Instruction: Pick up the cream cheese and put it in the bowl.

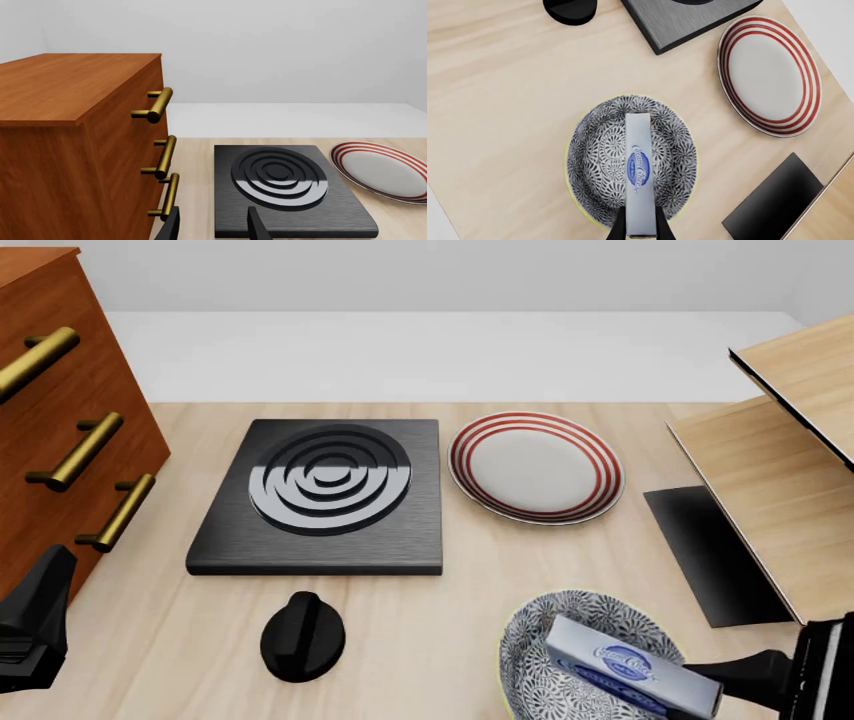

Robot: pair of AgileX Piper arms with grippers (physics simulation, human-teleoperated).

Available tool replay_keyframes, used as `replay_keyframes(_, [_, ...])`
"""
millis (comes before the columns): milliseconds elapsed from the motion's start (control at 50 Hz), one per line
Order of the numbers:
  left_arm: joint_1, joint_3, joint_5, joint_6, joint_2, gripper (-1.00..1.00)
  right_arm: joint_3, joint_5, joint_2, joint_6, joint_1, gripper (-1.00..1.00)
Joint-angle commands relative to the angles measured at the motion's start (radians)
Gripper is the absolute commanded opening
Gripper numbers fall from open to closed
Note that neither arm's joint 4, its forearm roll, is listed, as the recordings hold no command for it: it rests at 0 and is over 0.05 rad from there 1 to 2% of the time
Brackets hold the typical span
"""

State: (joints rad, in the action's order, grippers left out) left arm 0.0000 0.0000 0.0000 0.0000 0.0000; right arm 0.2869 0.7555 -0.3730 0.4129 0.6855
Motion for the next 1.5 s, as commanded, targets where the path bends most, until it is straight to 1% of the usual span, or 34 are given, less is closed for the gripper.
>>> replay_keyframes(20, [0.0, 0.0, 0.0, 0.0, 0.0, 1.0, -0.035, -0.069, -0.035, -0.036, 0.006, -1.0])
replay_keyframes(140, [0.0, 0.0, 0.0, 0.0, 0.0, 1.0, -0.055, -0.118, -0.068, -0.051, 0.018, -1.0])
replay_keyframes(400, [0.0, 0.0, 0.0, 0.0, 0.0, 1.0, -0.074, -0.165, -0.098, -0.067, 0.025, -1.0])
replay_keyframes(760, [0.0, 0.0, 0.0, 0.0, 0.0, 1.0, -0.082, -0.175, -0.112, -0.069, 0.027, -1.0])
replay_keyframes(780, [0.0, 0.0, 0.0, 0.0, 0.0, 1.0, -0.082, -0.174, -0.11, -0.067, 0.026, 1.0])
replay_keyframes(1000, [0.0, 0.0, 0.0, 0.0, 0.0, 1.0, -0.083, -0.179, -0.116, -0.074, 0.031, 1.0])
replay_keyframes(1200, [0.0, 0.0, 0.0, 0.0, 0.0, 1.0, -0.065, -0.159, -0.108, -0.068, 0.029, 1.0])
replay_keyframes(1300, [0.0, 0.0, 0.0, 0.0, 0.0, 1.0, -0.029, -0.113, -0.079, -0.055, 0.02, 1.0])
replay_keyframes(1320, [0.0, 0.0, 0.0, 0.0, 0.0, 1.0, -0.005, -0.082, -0.059, -0.046, 0.014, 1.0])
replay_keyframes(1380, [0.0, 0.0, 0.0, 0.0, 0.0, 1.0, 0.038, -0.034, -0.031, -0.028, 0.002, 1.0])
replay_keyframes(1400, [0.0, 0.0, 0.0, 0.0, 0.0, 1.0, 0.038, -0.034, -0.03, -0.028, 0.002, 1.0])
replay_keyframes(1440, [0.0, 0.0, 0.0, 0.0, 0.0, 1.0, 0.072, 0.003, -0.011, -0.01, -0.008, 1.0])
replay_keyframes(1500, [0.0, 0.0, 0.0, 0.0, 0.0, 1.0, 0.099, 0.03, 0.003, -0.001, -0.012, 1.0])
